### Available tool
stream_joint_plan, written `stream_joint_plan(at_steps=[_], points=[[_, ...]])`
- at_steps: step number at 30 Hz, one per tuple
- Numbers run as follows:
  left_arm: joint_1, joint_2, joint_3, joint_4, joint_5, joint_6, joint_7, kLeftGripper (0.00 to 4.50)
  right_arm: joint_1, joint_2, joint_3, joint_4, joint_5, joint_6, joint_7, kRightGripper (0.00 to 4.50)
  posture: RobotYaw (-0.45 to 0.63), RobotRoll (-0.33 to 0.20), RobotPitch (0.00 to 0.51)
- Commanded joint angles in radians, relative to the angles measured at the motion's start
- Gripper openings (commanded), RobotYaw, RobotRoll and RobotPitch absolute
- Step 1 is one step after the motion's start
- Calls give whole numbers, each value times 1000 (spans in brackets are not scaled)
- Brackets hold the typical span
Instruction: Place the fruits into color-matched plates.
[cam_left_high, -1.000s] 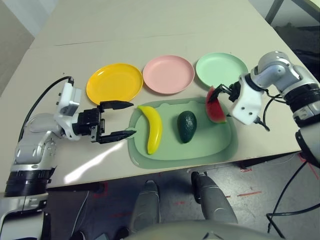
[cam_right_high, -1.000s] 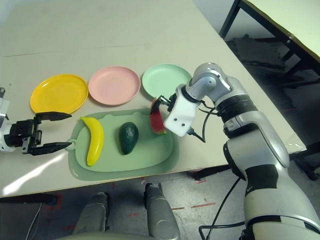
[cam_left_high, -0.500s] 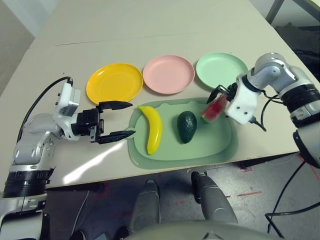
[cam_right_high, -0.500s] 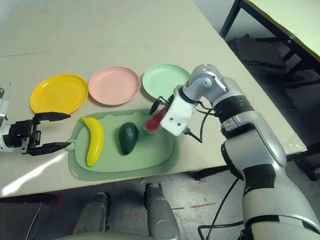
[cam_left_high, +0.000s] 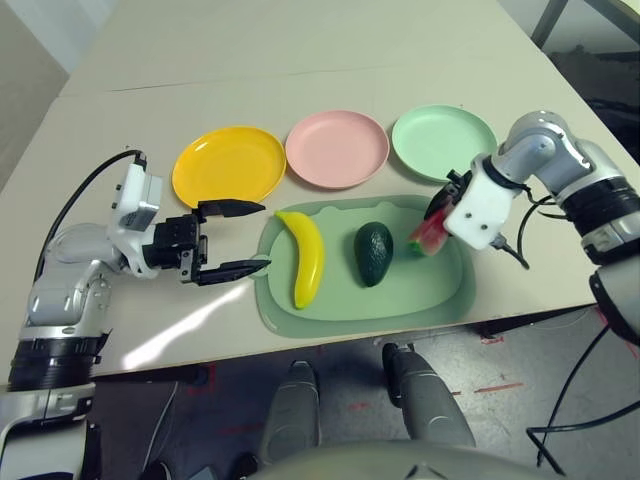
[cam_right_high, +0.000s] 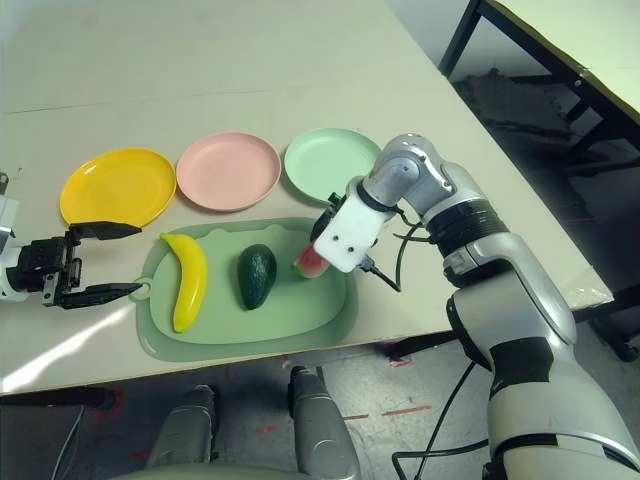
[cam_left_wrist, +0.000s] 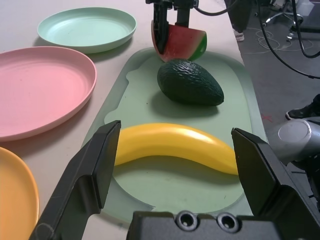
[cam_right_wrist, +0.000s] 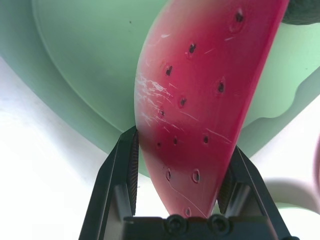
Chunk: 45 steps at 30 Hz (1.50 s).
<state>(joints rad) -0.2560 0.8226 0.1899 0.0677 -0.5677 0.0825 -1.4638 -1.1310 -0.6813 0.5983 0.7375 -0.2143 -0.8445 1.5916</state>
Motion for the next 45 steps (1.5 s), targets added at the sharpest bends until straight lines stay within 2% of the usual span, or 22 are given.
stream_joint_plan(at_steps=[1,6,10,15,21,29,38,42,45], points=[[-1,0,-9,11,12,-8,-5,4500,-36,-16,4,-37,79,70,23,2087,-57,0,209],[-4,7,-10,14,18,3,4,4500,-125,2,6,-14,124,114,23,2087,-54,0,206],[-8,-1,4,-14,-2,42,42,4500,-196,75,-42,83,96,122,-14,2087,-50,0,207],[-8,5,6,-66,29,117,175,4500,-296,205,-67,277,-14,118,-257,2087,-39,0,207],[-12,12,5,-156,22,233,309,4500,-357,345,-50,455,-147,153,-544,2087,-12,0,211],[-7,48,-12,-205,57,307,381,4500,-351,448,-18,574,-304,230,-774,2087,12,0,221],[21,63,-10,-226,80,314,398,4500,-309,474,-2,613,-403,283,-870,2087,38,0,225],[31,74,-13,-222,93,307,393,4500,-303,471,-17,613,-411,278,-872,3344,40,0,224],[25,72,-24,-219,96,302,384,4500,-313,455,-14,610,-420,262,-883,4445,26,0,218]])
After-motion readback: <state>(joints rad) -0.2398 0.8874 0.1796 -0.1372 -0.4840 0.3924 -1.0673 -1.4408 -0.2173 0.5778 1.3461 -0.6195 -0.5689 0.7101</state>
